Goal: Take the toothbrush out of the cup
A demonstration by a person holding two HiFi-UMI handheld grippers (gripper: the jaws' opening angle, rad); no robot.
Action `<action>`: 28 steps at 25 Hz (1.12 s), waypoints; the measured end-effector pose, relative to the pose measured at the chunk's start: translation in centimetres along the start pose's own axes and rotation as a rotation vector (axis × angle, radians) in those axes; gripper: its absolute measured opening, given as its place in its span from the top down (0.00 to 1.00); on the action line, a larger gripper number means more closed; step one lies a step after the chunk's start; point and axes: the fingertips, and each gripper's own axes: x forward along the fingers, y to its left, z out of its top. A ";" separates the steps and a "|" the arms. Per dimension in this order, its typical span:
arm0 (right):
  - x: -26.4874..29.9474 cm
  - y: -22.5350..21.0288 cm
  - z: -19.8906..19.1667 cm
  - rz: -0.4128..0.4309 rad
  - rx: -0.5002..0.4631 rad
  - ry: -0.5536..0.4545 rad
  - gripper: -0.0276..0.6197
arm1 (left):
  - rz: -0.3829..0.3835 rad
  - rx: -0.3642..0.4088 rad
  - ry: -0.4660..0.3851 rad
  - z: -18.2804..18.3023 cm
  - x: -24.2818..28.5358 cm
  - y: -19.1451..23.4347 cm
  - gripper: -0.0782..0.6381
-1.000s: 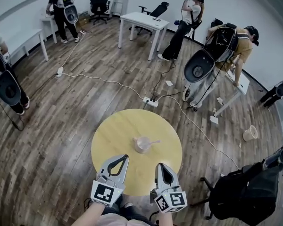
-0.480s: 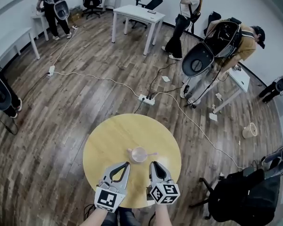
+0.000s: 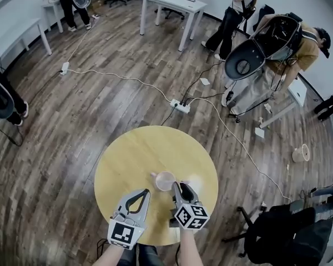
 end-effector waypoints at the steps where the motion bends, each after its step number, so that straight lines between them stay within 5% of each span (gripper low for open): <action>1: 0.1 0.0 0.2 -0.001 -0.001 -0.004 0.76 | 0.009 -0.001 0.006 -0.1 0.1 0.2 0.90; 4: 0.3 0.0 0.5 -0.001 -0.006 -0.022 0.87 | 0.032 -0.008 0.025 -0.4 0.3 0.6 0.90; 18: -1.3 3.7 4.8 0.095 -0.019 -0.132 0.91 | 0.059 0.012 -0.028 2.4 0.0 1.9 0.90; 28: -8.4 9.7 10.9 0.151 -0.198 -0.292 0.91 | 0.059 0.099 -0.133 8.7 -2.3 1.4 0.90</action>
